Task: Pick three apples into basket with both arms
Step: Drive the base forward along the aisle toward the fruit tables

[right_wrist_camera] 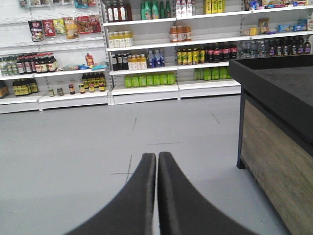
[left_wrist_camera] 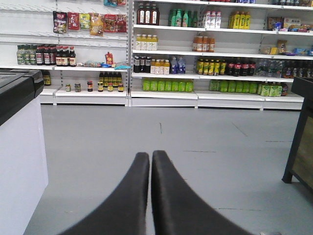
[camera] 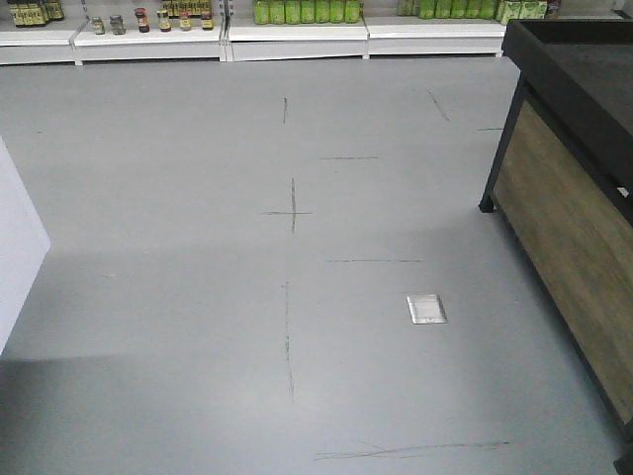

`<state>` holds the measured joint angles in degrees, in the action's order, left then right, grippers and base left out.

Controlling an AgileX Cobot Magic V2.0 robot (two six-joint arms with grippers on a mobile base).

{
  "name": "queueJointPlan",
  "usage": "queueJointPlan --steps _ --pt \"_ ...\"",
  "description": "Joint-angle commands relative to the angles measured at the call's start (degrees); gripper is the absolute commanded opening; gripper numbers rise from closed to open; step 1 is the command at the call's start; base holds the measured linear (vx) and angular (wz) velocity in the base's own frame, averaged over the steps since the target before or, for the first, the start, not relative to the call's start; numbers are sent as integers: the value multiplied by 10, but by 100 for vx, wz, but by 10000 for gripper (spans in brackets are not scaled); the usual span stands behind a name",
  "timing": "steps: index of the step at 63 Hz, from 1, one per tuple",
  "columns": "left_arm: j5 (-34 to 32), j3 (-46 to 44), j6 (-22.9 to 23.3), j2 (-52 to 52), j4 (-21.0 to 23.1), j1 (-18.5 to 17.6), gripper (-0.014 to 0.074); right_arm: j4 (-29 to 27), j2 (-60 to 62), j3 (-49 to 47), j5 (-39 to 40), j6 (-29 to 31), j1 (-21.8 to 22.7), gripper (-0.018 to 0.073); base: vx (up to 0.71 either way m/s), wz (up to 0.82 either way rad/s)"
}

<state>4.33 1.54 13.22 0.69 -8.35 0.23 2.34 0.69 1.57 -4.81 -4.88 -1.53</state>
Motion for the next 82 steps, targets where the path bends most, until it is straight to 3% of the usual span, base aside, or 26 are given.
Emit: queueJointPlan --steps 1,82 --pt "-43 2 1 2 1 1 -6 1 2 8 40 6 2 -9 11 9" --pt "-43 2 1 2 1 1 -6 1 2 8 40 6 2 -9 17 3"
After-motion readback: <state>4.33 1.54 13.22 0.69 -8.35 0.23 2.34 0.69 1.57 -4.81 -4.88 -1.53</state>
